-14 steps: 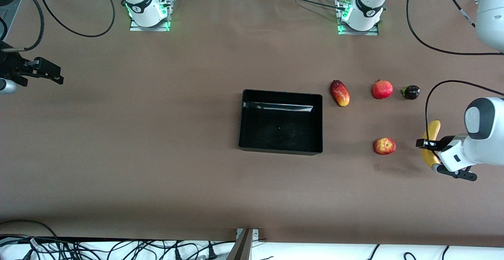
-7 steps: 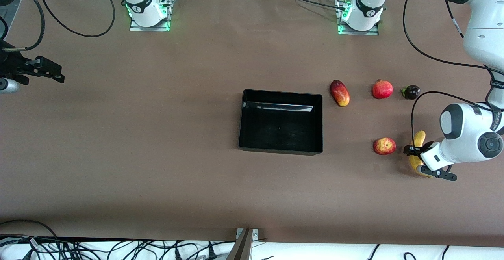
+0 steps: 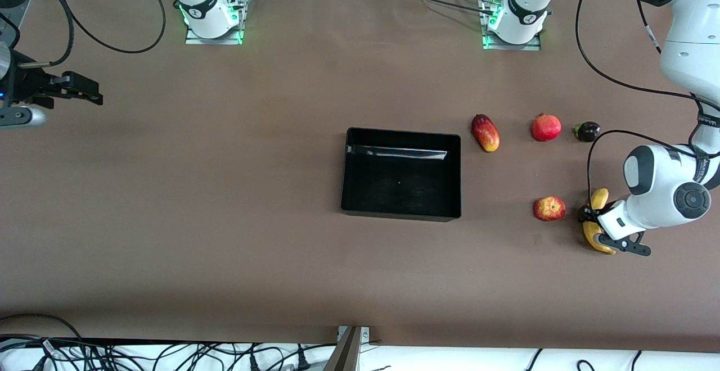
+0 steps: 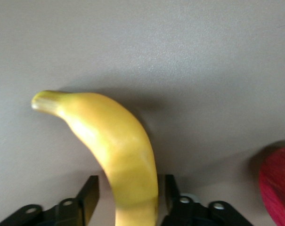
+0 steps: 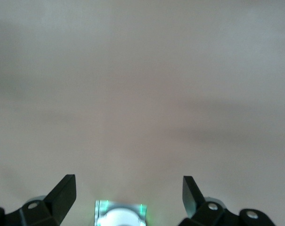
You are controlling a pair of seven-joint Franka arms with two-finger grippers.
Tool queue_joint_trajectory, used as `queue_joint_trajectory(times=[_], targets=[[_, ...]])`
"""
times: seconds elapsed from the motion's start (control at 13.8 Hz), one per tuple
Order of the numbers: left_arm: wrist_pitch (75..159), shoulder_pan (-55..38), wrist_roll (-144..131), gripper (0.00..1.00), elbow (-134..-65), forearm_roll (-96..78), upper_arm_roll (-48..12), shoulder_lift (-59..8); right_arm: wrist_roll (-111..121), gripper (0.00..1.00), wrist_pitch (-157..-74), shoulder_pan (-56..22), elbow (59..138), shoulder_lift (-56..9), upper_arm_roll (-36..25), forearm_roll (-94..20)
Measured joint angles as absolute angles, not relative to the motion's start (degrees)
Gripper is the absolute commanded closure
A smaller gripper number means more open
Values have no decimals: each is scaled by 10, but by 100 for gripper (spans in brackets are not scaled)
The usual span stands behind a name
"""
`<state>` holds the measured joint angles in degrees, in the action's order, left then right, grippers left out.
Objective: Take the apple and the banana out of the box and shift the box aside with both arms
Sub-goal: 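Open the left gripper and withdraw while the right gripper reaches the tray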
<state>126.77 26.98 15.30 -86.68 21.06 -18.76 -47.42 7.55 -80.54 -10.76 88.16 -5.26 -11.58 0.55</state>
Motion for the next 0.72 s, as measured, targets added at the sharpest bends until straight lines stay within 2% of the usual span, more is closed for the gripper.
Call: queue_joint_trajectory(times=[0.14, 0.29, 0.51, 0.58, 0.72], targets=[[1167, 264, 152, 0, -853, 201, -195, -431, 75, 0, -793, -113, 885, -67, -112, -12], [1058, 248, 152, 0, -843, 141, -198, -350, 73, 0, -795, -132, 886, -92, -111, -46], [935, 229, 152, 0, -841, 75, -195, -227, 31, 0, -853, -184, 887, -142, -109, -86], [905, 210, 152, 0, -841, 66, -183, -191, -3, 0, -875, -207, 887, -159, -109, -91], [860, 138, 146, 0, -842, 24, -115, -123, -98, 0, -934, -261, 887, -191, -107, -98]])
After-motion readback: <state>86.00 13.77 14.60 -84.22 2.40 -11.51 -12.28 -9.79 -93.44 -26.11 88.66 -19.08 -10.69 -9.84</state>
